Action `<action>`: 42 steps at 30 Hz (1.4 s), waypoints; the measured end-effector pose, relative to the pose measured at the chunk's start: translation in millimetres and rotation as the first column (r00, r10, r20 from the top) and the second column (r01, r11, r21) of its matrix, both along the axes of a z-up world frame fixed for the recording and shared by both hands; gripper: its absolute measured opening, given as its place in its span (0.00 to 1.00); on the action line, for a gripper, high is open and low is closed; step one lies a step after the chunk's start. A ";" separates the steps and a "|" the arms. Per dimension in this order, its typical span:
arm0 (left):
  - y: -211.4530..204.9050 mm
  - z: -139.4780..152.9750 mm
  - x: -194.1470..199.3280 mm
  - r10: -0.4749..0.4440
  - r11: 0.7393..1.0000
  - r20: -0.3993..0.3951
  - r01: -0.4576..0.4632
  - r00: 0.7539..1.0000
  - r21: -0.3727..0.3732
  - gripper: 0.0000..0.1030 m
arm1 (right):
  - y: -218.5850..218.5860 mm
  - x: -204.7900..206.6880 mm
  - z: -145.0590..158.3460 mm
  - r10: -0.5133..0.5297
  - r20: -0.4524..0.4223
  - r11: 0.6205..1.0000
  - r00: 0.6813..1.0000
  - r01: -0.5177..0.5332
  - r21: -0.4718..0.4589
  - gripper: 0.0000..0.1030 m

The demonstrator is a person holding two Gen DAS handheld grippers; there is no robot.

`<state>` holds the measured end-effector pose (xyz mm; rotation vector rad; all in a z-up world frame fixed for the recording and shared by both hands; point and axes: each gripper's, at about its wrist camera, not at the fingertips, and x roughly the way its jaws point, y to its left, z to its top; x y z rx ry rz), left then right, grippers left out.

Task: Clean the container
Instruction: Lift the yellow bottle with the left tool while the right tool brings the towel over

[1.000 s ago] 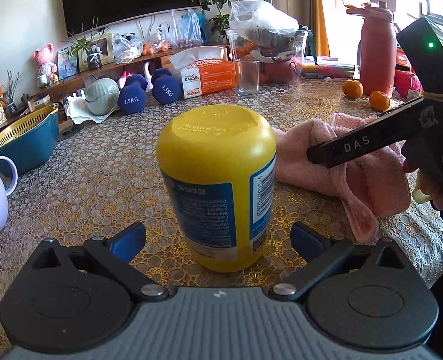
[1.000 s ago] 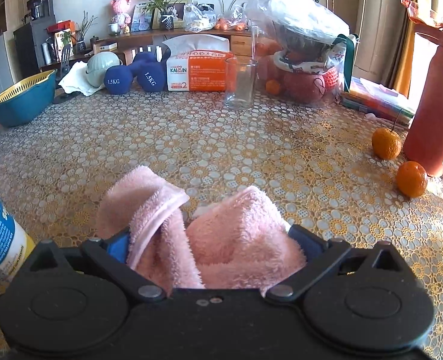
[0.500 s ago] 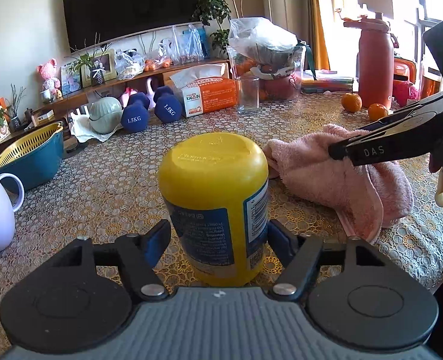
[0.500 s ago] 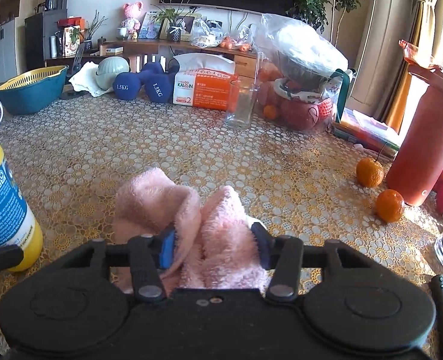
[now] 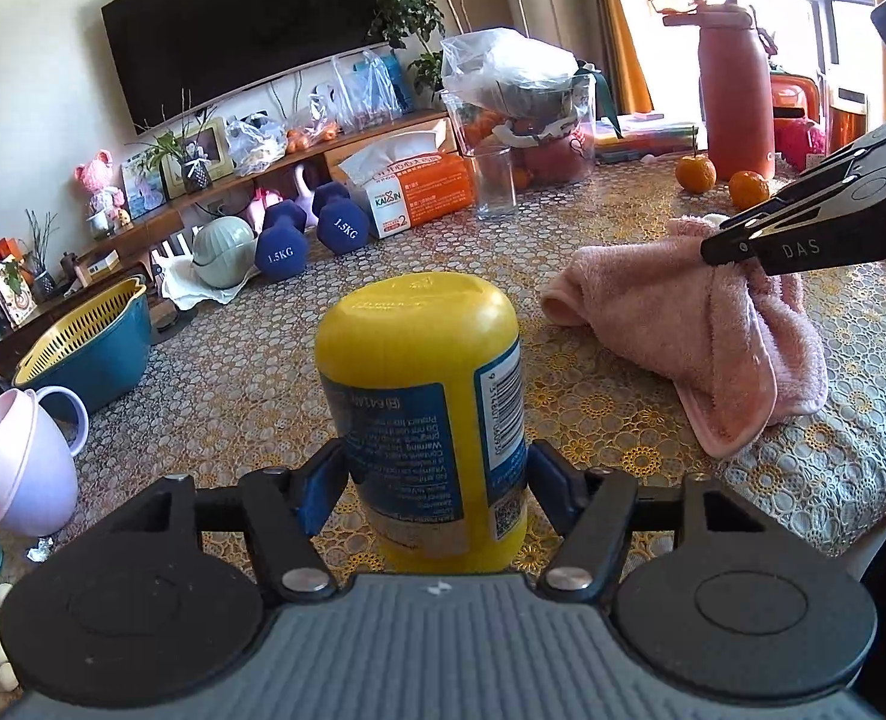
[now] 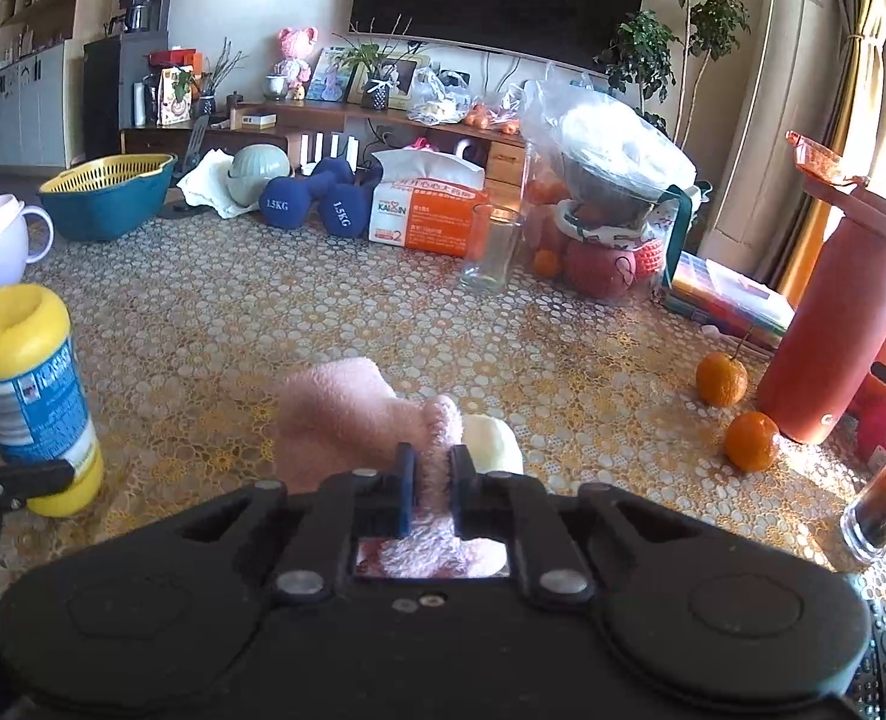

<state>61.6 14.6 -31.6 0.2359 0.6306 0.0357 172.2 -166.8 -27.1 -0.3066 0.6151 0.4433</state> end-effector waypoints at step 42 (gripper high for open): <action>-21.5 -3.8 4.1 -0.052 0.993 -0.042 0.056 0.998 0.106 0.63 | -3.0 -8.8 52.9 0.120 -0.016 0.941 0.993 -0.108 0.321 0.42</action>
